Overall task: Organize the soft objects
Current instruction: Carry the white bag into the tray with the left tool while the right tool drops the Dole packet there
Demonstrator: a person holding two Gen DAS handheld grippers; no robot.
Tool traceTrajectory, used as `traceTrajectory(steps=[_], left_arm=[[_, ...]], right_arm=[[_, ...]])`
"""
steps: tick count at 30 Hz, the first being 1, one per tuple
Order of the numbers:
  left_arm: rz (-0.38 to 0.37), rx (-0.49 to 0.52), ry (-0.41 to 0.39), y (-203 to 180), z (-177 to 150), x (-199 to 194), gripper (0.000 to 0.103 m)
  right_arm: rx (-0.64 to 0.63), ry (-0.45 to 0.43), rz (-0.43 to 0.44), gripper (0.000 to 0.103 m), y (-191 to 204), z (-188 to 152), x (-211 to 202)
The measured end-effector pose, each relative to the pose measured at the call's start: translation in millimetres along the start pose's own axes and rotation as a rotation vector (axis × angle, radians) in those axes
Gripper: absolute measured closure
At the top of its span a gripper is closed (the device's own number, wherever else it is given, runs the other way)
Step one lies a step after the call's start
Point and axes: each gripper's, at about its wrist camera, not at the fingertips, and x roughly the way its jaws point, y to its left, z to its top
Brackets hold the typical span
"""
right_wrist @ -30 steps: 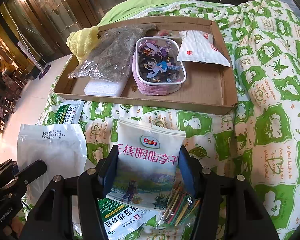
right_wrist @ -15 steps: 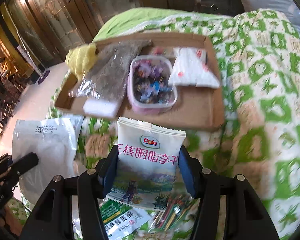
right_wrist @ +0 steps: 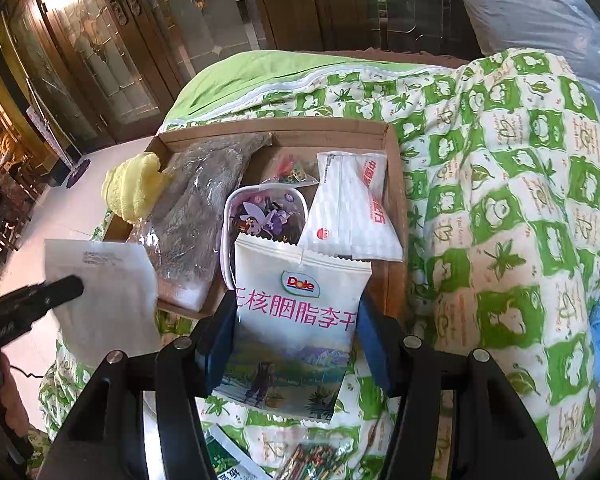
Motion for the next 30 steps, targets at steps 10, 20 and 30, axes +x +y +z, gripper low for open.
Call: traceTrajectory(steps=[10, 20, 30], left_arm=[[-0.009, 0.022, -0.009, -15.1, 31.1, 26.7, 0.086], [0.059, 0.055, -0.030, -36.1, 78.9, 58.5, 0.086], [0.110, 0.111, -0.044, -44.8, 105.1, 74.5, 0.086]], right_arm=[[0.004, 0.015, 0.008, 0.046, -2.3, 13.0, 19.9], [-0.018, -0.021, 0.001, 0.046, -1.1, 42.5, 25.9], [-0.032, -0.008, -0.003, 0.045, -1.8, 80.7, 67.5]])
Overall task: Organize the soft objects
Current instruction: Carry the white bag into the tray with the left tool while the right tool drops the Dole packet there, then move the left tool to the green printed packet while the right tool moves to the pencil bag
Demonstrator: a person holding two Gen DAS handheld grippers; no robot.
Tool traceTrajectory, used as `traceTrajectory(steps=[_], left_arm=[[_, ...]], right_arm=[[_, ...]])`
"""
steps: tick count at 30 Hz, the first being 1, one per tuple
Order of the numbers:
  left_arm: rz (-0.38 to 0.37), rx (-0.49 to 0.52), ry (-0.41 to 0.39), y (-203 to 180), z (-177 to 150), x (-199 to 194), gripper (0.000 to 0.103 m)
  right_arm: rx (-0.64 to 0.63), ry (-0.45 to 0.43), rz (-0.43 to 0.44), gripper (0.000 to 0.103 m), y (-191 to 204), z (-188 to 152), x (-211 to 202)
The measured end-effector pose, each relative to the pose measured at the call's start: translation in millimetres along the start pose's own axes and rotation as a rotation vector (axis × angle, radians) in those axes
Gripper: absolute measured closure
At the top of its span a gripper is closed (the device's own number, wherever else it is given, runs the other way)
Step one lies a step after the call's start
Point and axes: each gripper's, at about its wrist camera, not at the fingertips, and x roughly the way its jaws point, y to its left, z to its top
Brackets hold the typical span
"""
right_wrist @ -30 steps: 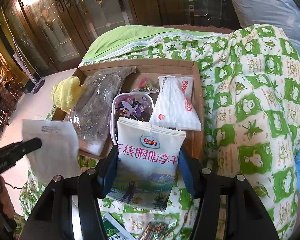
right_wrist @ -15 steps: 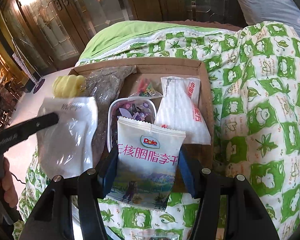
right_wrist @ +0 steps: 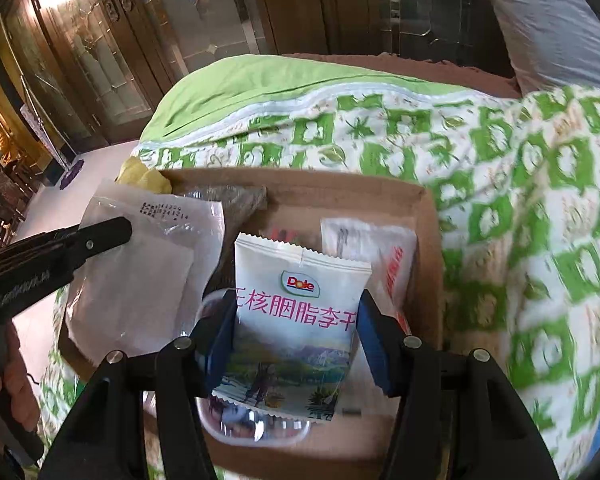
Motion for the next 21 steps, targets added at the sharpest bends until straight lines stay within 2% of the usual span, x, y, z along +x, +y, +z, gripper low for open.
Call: traceTrajectory(steps=[1, 4, 5, 6, 8, 9, 13, 15, 21], left_arm=[[-0.001, 0.002, -0.003, -0.2, -0.4, -1.2, 0.086], [-0.007, 0.001, -0.001, 0.8, -3.8, -6.7, 0.074], [-0.010, 0.001, -0.003, 1.3, -5.3, -9.8, 0.062], [-0.006, 0.002, -0.013, 1.9, -6.8, -14.2, 0.045], [0.011, 0.001, -0.038, 3.6, -9.5, -23.8, 0.030], [0.006, -0.002, -0.047, 4.8, -10.4, -28.9, 0.030], [0.001, -0.012, -0.063, 11.0, -19.7, -51.7, 0.030], [-0.006, -0.020, -0.075, 15.4, -32.0, -63.7, 0.030], [0.018, -0.033, -0.056, 28.2, -97.8, -89.9, 0.030]], right_arm=[[-0.004, -0.006, 0.003, 0.044, 0.7, 3.3, 1.6], [-0.012, -0.025, 0.024, 0.044, 1.5, 6.1, 3.1], [-0.011, -0.027, 0.027, 0.043, 1.1, 5.3, 3.1], [-0.007, -0.033, 0.029, 0.038, 0.8, 3.8, 1.8], [-0.009, -0.053, 0.034, 0.032, 1.2, 2.4, -3.3], [-0.013, -0.067, 0.028, 0.025, 2.2, 2.3, -6.9], [-0.011, -0.140, 0.030, 0.024, 0.8, -8.0, -35.6], [-0.004, -0.148, 0.024, 0.024, -3.3, -20.6, -47.4], [0.017, -0.077, 0.028, 0.024, -11.9, -62.1, -58.2]])
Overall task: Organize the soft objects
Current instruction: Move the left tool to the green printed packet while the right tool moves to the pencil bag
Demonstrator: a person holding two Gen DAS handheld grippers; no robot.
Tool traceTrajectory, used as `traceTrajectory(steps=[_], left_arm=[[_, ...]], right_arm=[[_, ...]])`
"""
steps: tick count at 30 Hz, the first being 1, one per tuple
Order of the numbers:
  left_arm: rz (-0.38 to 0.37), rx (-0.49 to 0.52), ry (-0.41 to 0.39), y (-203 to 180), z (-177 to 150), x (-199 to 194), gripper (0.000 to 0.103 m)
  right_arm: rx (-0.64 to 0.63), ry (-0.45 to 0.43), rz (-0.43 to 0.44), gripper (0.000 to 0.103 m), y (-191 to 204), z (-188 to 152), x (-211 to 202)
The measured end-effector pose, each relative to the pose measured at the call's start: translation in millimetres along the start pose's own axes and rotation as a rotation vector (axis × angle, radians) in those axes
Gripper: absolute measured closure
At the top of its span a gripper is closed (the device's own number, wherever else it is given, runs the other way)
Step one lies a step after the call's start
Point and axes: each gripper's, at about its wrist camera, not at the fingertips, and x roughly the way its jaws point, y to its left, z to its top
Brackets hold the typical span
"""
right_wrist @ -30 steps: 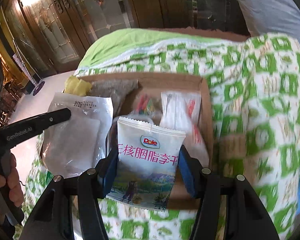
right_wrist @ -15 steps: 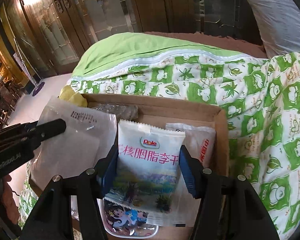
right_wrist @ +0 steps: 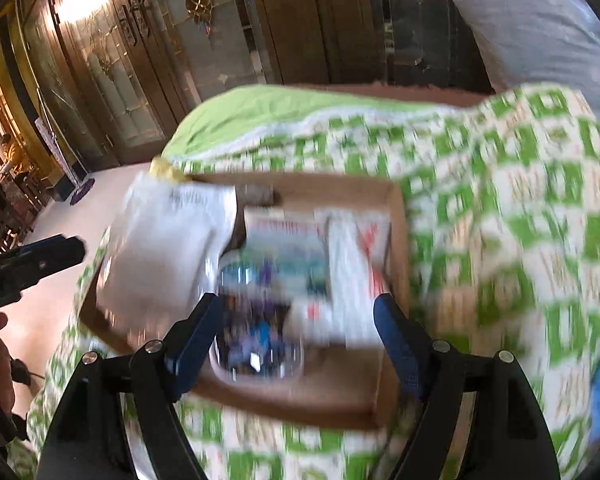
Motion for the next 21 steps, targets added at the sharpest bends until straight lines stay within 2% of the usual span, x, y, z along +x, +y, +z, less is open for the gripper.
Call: traceTrajectory(steps=[6, 11, 13, 17, 21], left_arm=[[0.016, -0.059, 0.053, 20.7, -66.2, -16.1, 0.030], [-0.045, -0.226, 0.084, 45.7, -108.0, -23.4, 0.030], [-0.039, -0.248, 0.095, 49.4, -114.0, -22.6, 0.030], [-0.016, -0.208, 0.084, 44.2, -111.7, -19.4, 0.030], [0.002, -0.176, 0.127, 40.2, -116.4, -5.5, 0.030]], right_arm=[[0.005, 0.075, 0.007, 0.024, 10.3, -23.3, 1.7], [-0.044, 0.123, 0.031, 0.024, 25.7, -39.9, -1.1], [-0.058, 0.157, 0.064, 0.024, 31.4, -48.7, -0.7], [-0.096, 0.245, 0.132, 0.024, 45.2, -72.6, -0.6], [-0.134, 0.294, 0.163, 0.024, 57.3, -90.0, -1.1]])
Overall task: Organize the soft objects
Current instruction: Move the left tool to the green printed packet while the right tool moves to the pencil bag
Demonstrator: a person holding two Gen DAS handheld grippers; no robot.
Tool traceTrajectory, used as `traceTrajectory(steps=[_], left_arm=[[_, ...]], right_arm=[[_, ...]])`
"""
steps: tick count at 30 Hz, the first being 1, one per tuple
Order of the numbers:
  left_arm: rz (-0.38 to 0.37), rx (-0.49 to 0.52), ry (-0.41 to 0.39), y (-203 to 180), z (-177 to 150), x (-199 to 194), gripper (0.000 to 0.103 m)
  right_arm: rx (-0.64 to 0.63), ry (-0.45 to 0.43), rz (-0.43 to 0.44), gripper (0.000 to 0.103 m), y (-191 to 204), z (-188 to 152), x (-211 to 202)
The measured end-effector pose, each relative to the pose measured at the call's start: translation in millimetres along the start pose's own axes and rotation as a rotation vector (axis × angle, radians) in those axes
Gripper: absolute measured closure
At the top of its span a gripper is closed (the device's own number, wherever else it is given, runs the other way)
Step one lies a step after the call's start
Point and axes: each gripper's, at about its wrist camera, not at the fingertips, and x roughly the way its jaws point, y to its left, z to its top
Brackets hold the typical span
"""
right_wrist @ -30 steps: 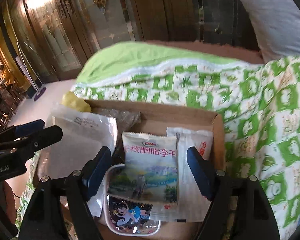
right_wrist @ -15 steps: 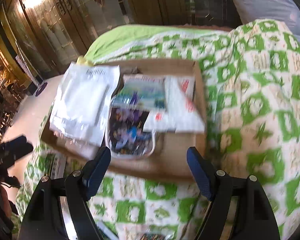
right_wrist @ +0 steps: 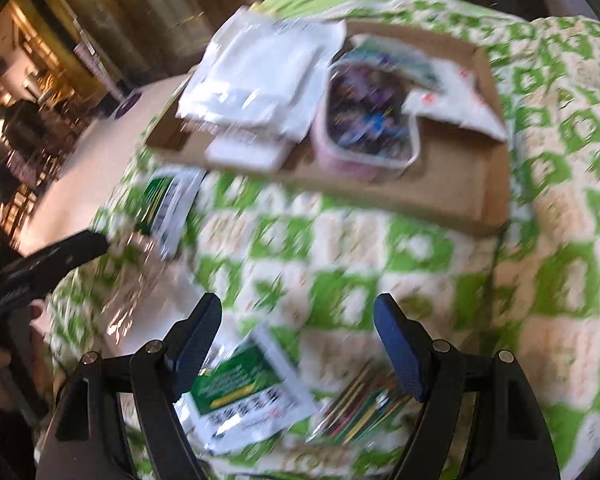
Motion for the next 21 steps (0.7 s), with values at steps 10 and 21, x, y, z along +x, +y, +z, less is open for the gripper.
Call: traceTrajectory(steps=[10, 21], left_arm=[[0.035, 0.105, 0.025, -16.8, -6.6, 13.0, 0.030], [0.038, 0.142, 0.006, -24.7, -6.3, 9.6, 0.030]], right_arm=[[0.024, 0.042, -0.013, 0.024, 1.5, -9.3, 0.4], [0.155, 0.169, -0.119, 0.026, -27.7, -24.3, -14.9]])
